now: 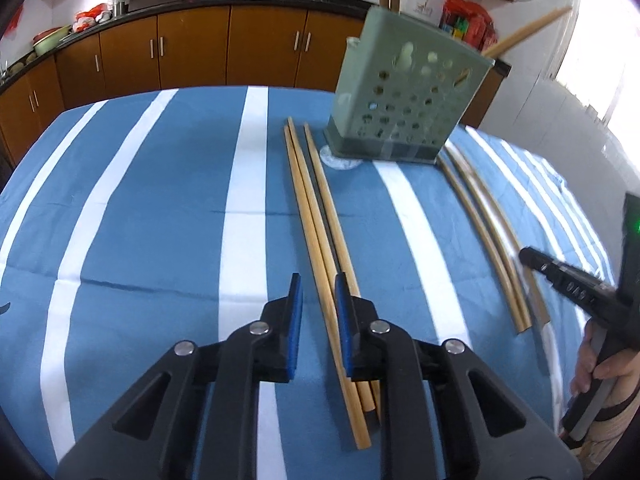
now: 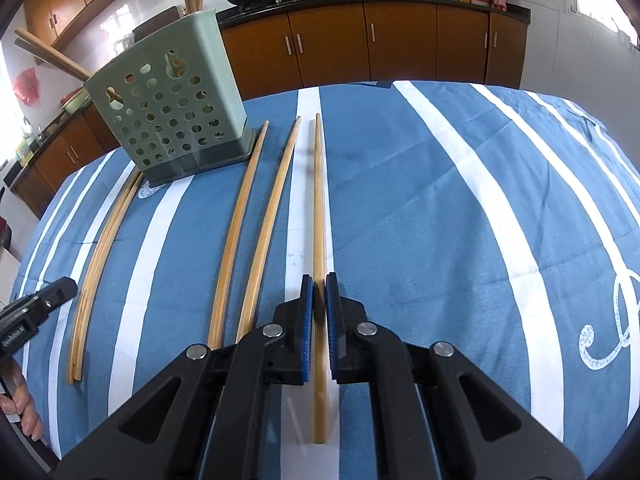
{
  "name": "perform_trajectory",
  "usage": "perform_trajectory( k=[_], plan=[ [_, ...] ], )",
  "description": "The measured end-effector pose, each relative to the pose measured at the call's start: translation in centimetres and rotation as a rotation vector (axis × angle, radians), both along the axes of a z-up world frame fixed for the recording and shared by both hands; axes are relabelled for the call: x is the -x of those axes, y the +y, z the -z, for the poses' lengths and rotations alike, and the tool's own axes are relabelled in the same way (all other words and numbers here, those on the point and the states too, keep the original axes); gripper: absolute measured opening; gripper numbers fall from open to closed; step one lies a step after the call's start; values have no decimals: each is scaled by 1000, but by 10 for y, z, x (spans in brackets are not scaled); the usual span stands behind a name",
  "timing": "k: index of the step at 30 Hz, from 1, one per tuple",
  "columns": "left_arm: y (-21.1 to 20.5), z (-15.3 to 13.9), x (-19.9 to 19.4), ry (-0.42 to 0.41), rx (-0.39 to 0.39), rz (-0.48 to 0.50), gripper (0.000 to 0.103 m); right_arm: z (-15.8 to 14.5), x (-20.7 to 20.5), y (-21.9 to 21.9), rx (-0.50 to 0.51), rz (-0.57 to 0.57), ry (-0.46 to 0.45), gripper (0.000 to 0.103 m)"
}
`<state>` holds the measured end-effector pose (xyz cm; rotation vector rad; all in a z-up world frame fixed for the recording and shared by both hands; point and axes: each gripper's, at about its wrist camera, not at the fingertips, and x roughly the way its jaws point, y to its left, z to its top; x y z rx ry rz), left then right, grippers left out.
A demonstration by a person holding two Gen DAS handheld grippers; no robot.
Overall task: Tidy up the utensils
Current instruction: 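Move both open tools back down toward the loose chopsticks, then close the right tool on a chopstick while the left tool grasps another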
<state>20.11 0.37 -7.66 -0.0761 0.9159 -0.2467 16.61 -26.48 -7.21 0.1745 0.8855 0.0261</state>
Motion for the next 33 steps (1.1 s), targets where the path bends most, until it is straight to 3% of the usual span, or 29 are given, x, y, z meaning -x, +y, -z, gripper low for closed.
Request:
perform_trajectory(
  k=[12, 14, 21, 26, 33],
  plan=[
    [-12, 7, 3, -3, -95, -16, 15, -1, 3, 7, 32, -15, 4, 8],
    [-10, 7, 4, -8, -91, -29, 10, -1, 3, 7, 17, -17, 7, 8],
    [18, 7, -13, -10, -122, -109, 8, -1, -1, 1, 46, -4, -5, 7],
    [54, 6, -27, -10, -102, -168, 9, 0, -11, -18, 55, 51, -8, 7],
    [65, 6, -27, -17, -68, -161, 9, 1, -12, -22, 48, 61, -12, 8]
  ],
)
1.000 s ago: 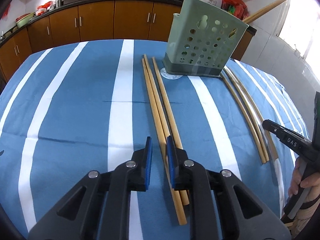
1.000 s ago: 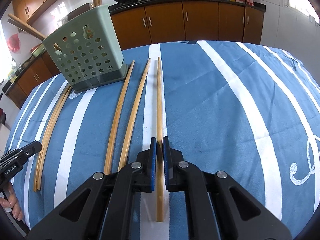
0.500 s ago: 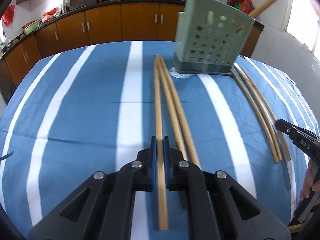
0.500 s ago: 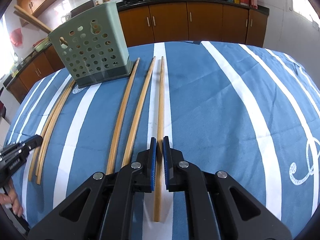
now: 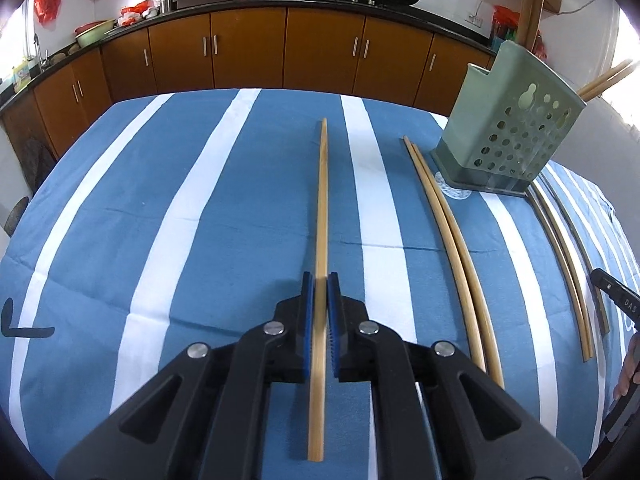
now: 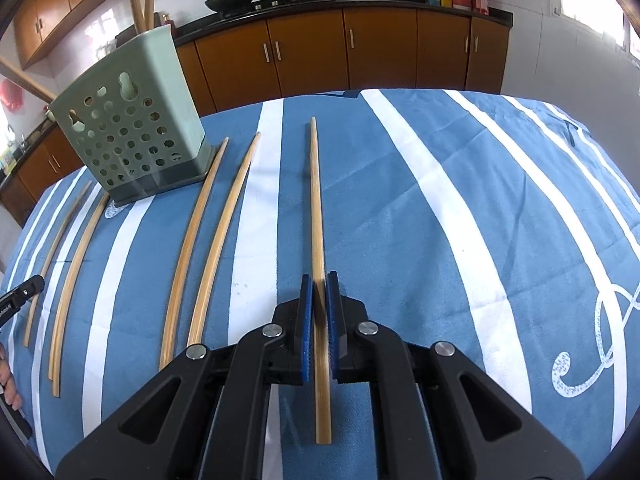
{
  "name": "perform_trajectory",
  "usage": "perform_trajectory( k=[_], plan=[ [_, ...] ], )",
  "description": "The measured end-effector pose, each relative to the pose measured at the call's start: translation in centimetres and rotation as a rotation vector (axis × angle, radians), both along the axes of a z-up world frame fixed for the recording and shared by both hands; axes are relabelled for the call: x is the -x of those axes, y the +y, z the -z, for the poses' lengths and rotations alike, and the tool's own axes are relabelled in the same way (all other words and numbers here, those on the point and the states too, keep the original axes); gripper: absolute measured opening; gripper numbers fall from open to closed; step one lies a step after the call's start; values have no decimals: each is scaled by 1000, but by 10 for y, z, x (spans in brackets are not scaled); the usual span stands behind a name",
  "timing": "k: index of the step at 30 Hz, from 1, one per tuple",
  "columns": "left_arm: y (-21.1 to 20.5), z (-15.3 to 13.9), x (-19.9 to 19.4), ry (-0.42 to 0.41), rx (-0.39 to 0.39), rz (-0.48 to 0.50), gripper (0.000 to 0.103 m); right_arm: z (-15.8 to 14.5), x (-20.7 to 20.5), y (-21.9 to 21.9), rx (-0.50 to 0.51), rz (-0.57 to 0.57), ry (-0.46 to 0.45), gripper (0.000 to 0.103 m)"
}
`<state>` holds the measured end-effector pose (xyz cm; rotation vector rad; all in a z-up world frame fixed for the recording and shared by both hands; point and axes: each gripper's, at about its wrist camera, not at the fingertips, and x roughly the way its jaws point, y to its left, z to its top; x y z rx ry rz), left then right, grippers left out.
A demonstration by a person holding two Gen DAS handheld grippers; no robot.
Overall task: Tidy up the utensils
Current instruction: 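Close the right tool on a chopstick while the left tool grasps another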
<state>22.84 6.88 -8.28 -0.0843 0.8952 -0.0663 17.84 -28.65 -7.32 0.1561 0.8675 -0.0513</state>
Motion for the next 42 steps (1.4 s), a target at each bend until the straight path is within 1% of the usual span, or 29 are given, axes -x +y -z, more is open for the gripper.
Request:
perform_trajectory(
  k=[7, 15, 42],
  plan=[
    [5, 2, 0, 1, 43, -3, 9, 0, 0, 0, -5, -1, 0, 8],
    [4, 2, 0, 2, 33, -4, 9, 0, 1, 0, -1, -1, 1, 8],
    [8, 2, 0, 2, 63, -6, 10, 0, 1, 0, -13, 1, -1, 9]
  ],
)
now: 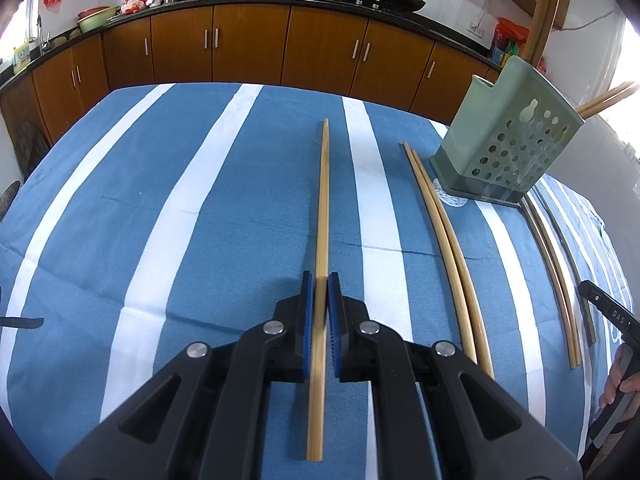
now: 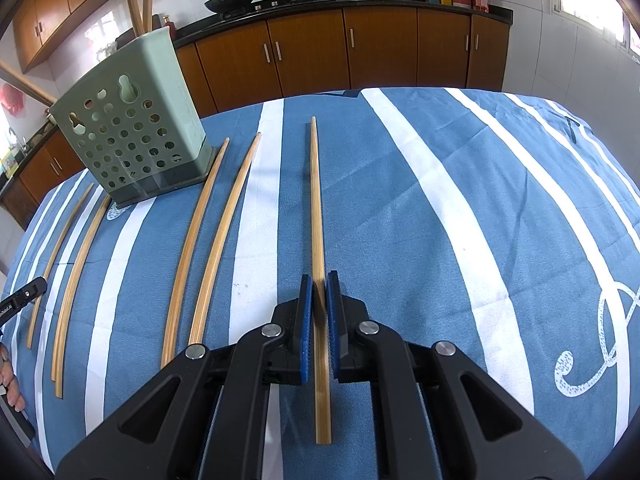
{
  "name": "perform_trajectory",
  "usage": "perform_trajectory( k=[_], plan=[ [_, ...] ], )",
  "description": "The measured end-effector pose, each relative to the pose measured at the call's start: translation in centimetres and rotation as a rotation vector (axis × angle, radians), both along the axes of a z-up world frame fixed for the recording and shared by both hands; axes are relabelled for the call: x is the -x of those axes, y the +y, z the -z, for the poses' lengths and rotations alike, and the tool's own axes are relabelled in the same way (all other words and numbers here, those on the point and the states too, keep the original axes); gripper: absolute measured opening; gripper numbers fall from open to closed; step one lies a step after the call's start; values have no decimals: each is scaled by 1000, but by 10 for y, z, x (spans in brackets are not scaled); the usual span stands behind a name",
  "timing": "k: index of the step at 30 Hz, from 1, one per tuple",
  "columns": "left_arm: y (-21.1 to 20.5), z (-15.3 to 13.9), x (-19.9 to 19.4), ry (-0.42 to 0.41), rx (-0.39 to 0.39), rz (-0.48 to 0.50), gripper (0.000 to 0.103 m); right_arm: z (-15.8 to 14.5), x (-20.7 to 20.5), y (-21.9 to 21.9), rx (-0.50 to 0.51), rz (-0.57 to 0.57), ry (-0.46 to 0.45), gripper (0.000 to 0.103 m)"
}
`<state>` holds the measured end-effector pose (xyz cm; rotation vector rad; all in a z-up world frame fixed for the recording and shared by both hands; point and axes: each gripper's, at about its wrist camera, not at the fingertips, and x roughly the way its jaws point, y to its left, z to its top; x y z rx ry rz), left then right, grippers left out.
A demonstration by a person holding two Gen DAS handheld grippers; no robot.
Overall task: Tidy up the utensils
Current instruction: 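Close the right tool on a chopstick while the left tool grasps another, then lift both held chopsticks, tilt them upright and carry them over the holder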
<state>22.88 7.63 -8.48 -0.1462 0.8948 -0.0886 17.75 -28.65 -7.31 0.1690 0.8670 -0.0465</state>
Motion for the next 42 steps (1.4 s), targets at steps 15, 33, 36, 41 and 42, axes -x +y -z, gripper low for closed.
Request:
perform_trajectory(
  k=[15, 33, 36, 41, 42],
  plan=[
    [-5, -2, 20, 2, -64, 33, 8, 0, 10, 0, -6, -5, -6, 7],
    [3, -126, 43, -352, -3, -33, 8, -100, 36, -5, -2, 7, -364, 7],
    [-1, -136, 43, -373, 0, -25, 8, -105, 36, -4, 0, 1, -384, 7],
    [-9, -147, 43, -398, 7, -2, 7, -119, 38, 0, 0, -7, -431, 7],
    [-11, -150, 44, -403, 9, 3, 7, -123, 39, 1, 1, -10, -444, 7]
  ],
)
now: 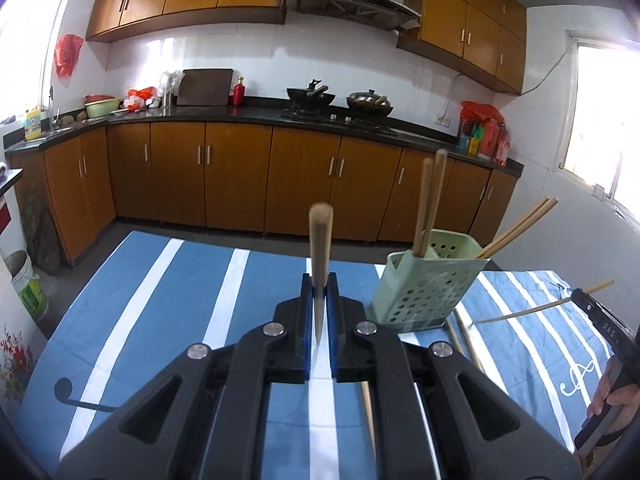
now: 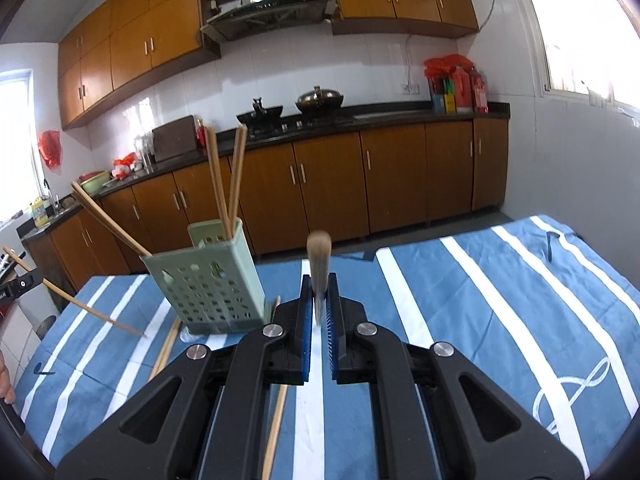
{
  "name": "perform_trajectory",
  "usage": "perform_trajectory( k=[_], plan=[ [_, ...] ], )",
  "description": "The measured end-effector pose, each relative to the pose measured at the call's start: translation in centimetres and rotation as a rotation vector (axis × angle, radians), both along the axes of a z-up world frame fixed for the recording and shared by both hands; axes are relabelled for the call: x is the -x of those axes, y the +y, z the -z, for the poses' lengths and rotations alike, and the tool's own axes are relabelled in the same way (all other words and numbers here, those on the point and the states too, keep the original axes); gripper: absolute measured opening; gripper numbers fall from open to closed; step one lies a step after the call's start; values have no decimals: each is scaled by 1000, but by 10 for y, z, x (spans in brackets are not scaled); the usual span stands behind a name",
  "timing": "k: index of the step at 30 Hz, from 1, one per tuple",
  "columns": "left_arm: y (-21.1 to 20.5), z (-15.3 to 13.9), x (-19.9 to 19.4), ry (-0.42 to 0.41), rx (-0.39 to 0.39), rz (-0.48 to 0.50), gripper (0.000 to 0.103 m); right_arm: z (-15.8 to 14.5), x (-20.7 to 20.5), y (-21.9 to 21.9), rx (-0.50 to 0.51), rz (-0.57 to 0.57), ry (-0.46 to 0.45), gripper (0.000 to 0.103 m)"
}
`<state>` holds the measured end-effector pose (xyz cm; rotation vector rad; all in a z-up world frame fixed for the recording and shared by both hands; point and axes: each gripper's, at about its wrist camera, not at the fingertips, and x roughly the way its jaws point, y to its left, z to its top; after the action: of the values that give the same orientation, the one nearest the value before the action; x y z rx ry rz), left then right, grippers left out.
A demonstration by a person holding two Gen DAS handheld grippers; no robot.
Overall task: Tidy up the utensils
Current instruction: 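Lift both held chopsticks, tilt them upright and carry them over the holder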
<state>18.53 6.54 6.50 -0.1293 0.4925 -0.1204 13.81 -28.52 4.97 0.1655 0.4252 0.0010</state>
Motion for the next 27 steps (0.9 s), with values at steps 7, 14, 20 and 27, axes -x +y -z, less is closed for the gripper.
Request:
perform_trajectory(
  k=[7, 14, 20, 27],
  plan=[
    [-10, -27, 10, -60, 25, 54, 7, -37, 11, 9, -10, -58, -105, 7],
    [-35, -65, 21, -155, 61, 133, 7, -79, 16, 22, -69, -133, -239, 7],
    [-63, -100, 17, -274, 98, 151, 7, -107, 7, 41, -71, -149, -390, 7],
    [-82, -123, -10, -394, 120, 78, 7, -103, -26, 59, -24, -128, -435, 7]
  ],
)
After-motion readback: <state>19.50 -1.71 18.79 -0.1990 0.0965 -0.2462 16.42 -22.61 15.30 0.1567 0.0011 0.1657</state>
